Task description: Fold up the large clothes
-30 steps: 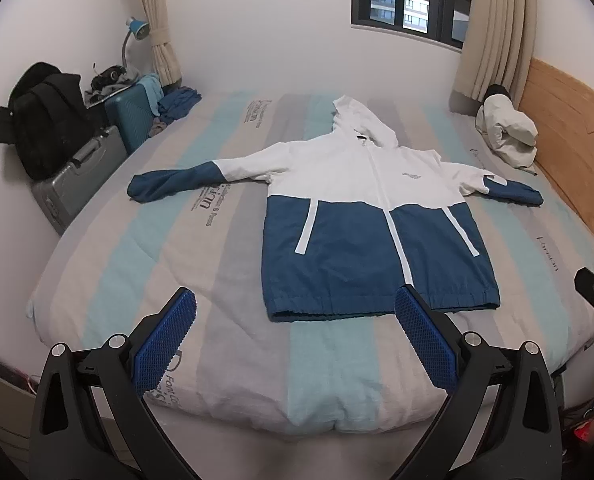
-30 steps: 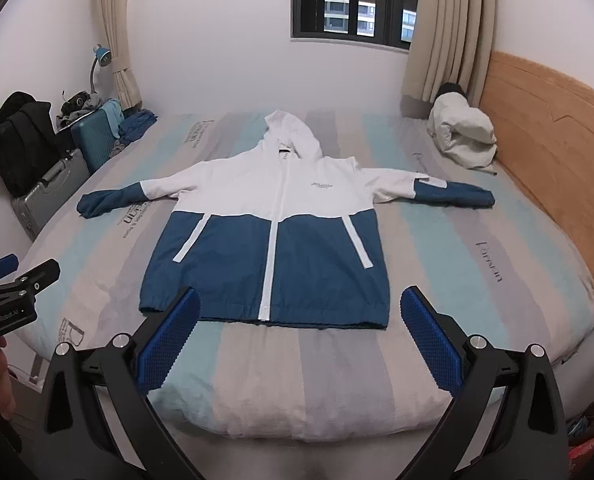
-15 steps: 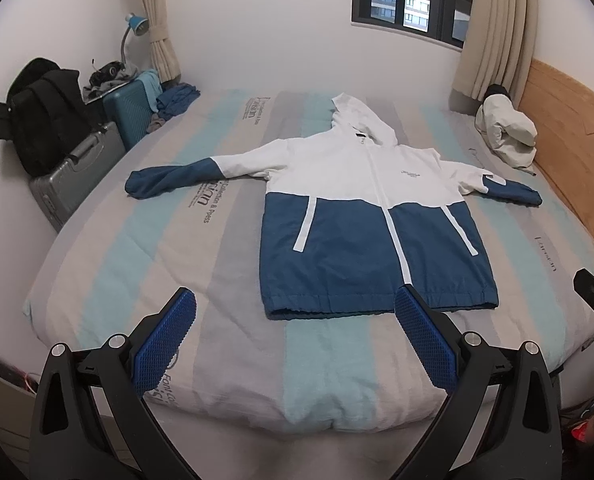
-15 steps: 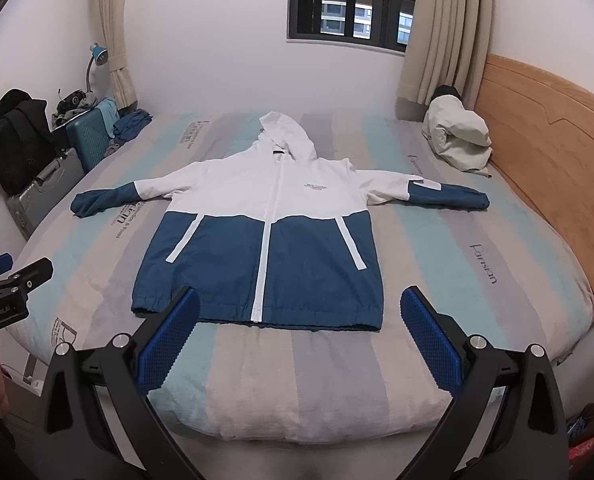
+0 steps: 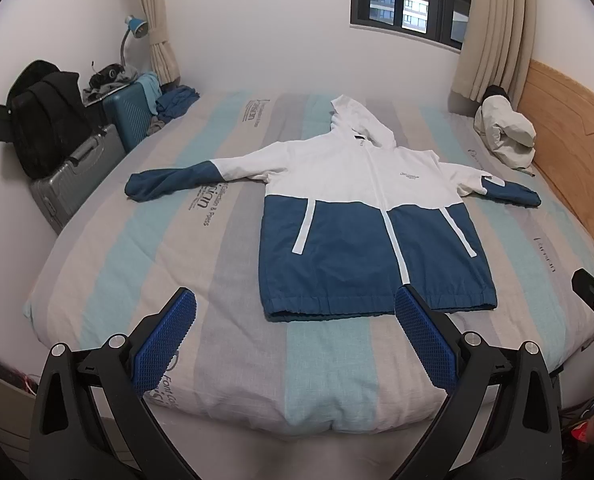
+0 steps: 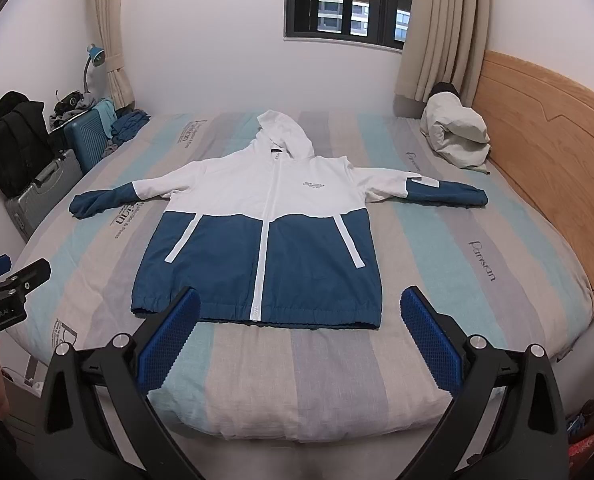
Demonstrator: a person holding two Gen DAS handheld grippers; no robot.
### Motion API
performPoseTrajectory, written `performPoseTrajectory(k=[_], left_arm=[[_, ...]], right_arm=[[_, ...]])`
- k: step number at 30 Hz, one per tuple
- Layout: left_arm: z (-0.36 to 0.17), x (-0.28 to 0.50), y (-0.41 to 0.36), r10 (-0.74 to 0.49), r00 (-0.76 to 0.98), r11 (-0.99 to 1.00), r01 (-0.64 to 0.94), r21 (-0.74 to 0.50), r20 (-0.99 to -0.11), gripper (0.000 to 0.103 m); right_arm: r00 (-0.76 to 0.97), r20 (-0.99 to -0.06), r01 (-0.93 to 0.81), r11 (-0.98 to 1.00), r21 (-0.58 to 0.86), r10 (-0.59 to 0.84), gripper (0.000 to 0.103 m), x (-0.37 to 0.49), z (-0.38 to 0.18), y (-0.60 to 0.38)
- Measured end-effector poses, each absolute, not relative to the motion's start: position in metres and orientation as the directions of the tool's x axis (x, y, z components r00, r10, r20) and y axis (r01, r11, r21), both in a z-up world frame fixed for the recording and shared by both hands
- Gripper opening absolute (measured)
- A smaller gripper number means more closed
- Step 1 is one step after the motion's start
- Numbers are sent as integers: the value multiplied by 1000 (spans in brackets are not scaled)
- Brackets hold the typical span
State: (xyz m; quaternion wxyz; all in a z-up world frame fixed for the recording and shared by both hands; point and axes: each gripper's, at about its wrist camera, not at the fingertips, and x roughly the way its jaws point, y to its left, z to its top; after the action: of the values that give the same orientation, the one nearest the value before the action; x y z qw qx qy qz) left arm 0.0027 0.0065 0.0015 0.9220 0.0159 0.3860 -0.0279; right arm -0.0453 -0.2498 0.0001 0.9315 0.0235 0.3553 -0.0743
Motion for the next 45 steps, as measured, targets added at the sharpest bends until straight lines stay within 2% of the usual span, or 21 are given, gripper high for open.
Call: performPoseTrajectory(k=[36,45], left_arm=[[1,5,8,-26,706,998,56,19,-708,97],[1,39,3,-58,682,998,60,-23,-729,97]], right_arm=[[731,-672,162,987,3,-118,96,-43,0,-250],[735,-671,144,990,8,-102,96,-9,1,-271]])
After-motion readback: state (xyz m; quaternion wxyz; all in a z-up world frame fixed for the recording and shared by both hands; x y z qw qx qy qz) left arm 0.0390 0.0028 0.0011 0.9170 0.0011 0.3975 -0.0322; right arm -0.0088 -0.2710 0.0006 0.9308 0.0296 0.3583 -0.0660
